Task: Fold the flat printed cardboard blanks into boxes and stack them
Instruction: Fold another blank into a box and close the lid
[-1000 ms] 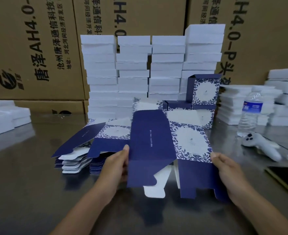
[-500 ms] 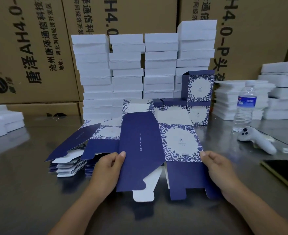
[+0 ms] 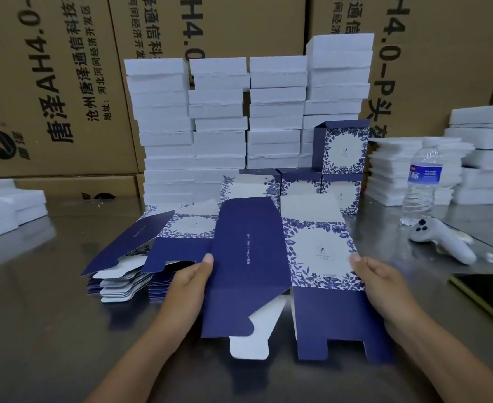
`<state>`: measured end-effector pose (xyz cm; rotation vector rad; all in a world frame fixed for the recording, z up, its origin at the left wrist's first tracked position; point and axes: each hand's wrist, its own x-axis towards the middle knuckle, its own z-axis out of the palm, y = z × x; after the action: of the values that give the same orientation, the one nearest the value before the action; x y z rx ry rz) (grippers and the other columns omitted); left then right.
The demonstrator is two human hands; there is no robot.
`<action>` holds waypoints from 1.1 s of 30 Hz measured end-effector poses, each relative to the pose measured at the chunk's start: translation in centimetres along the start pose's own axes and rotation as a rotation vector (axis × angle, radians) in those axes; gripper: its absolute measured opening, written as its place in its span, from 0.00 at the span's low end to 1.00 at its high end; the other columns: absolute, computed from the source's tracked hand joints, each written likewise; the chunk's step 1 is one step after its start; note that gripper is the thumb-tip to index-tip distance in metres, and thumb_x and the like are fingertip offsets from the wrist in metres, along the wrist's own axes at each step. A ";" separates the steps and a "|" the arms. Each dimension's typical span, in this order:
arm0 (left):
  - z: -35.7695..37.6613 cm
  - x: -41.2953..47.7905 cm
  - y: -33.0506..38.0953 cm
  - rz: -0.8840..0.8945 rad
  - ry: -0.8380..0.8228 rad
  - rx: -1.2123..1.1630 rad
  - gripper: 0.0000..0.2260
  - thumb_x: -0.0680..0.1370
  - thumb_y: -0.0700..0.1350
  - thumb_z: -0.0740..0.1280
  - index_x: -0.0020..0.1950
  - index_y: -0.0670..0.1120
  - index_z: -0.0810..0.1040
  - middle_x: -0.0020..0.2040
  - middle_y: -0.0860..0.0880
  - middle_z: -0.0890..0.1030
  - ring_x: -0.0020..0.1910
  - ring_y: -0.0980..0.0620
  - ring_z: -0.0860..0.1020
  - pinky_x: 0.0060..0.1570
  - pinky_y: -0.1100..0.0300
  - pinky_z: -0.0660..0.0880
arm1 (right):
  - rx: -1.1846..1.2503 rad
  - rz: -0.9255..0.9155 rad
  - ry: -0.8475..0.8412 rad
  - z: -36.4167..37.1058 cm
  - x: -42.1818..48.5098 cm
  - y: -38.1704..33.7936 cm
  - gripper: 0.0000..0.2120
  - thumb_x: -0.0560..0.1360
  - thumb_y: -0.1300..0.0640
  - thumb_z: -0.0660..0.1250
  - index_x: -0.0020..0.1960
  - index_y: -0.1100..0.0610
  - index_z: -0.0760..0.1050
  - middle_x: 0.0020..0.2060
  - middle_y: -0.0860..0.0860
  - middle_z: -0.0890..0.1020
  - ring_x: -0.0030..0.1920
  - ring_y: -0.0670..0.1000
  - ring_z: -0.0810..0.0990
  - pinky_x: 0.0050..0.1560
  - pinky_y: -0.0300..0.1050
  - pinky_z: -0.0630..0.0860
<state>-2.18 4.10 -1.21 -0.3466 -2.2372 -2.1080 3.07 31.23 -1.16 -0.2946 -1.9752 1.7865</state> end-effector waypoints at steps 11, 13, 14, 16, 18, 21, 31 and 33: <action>-0.5 0.2 0.0 -0.005 -0.027 0.075 0.20 0.82 0.50 0.56 0.47 0.38 0.81 0.44 0.45 0.85 0.46 0.45 0.83 0.47 0.53 0.78 | 0.019 0.011 0.021 0.4 -0.1 0.0 0.15 0.79 0.53 0.61 0.40 0.58 0.82 0.36 0.45 0.85 0.35 0.43 0.82 0.35 0.34 0.77; -0.4 0.1 0.0 -0.020 -0.035 0.067 0.20 0.82 0.49 0.56 0.47 0.37 0.82 0.44 0.44 0.85 0.47 0.43 0.83 0.50 0.52 0.77 | 0.000 0.007 0.028 0.3 0.0 0.0 0.15 0.79 0.55 0.61 0.39 0.57 0.81 0.43 0.45 0.84 0.41 0.44 0.81 0.44 0.39 0.75; -0.3 0.1 0.0 -0.027 -0.027 0.057 0.19 0.82 0.49 0.57 0.47 0.38 0.82 0.44 0.44 0.85 0.46 0.44 0.83 0.50 0.52 0.78 | 0.000 0.009 0.030 0.2 -0.1 -0.1 0.15 0.79 0.56 0.61 0.38 0.57 0.81 0.44 0.44 0.83 0.41 0.43 0.80 0.45 0.40 0.74; -0.2 0.1 0.1 -0.034 0.001 0.012 0.19 0.81 0.50 0.58 0.44 0.40 0.83 0.43 0.44 0.85 0.42 0.47 0.84 0.42 0.58 0.79 | 0.001 0.017 0.022 0.2 -0.1 -0.1 0.15 0.79 0.56 0.62 0.37 0.57 0.81 0.41 0.45 0.84 0.40 0.45 0.80 0.45 0.41 0.75; -0.1 0.2 0.2 -0.049 0.043 -0.039 0.20 0.81 0.52 0.58 0.41 0.43 0.83 0.41 0.46 0.85 0.38 0.51 0.84 0.33 0.64 0.77 | -0.005 0.034 -0.014 0.2 -0.3 -0.3 0.14 0.79 0.54 0.62 0.40 0.58 0.82 0.40 0.50 0.85 0.42 0.51 0.82 0.49 0.46 0.76; -0.3 0.3 0.2 -0.051 0.075 -0.021 0.21 0.82 0.53 0.57 0.43 0.43 0.83 0.41 0.47 0.86 0.40 0.49 0.84 0.38 0.60 0.78 | -0.016 0.073 -0.067 0.4 -0.5 -0.5 0.15 0.78 0.52 0.63 0.46 0.62 0.82 0.43 0.58 0.85 0.44 0.54 0.82 0.51 0.48 0.75; -0.1 0.0 0.4 -0.065 0.040 0.071 0.19 0.82 0.50 0.56 0.47 0.39 0.81 0.44 0.43 0.85 0.46 0.43 0.83 0.50 0.48 0.78 | 0.024 0.123 -0.034 0.0 -0.5 -0.9 0.17 0.78 0.54 0.63 0.44 0.69 0.77 0.38 0.58 0.81 0.35 0.54 0.77 0.42 0.42 0.72; 0.1 0.0 0.4 -0.073 0.046 0.052 0.19 0.82 0.50 0.57 0.44 0.40 0.82 0.43 0.43 0.85 0.41 0.46 0.83 0.45 0.52 0.78 | 0.003 0.101 -0.036 0.0 -0.7 -1.0 0.21 0.79 0.54 0.63 0.48 0.75 0.71 0.38 0.59 0.76 0.39 0.55 0.72 0.44 0.48 0.67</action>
<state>-2.07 4.18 -0.81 -0.2156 -2.3072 -2.0650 3.81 30.78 -0.33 -0.3700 -2.0144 1.8691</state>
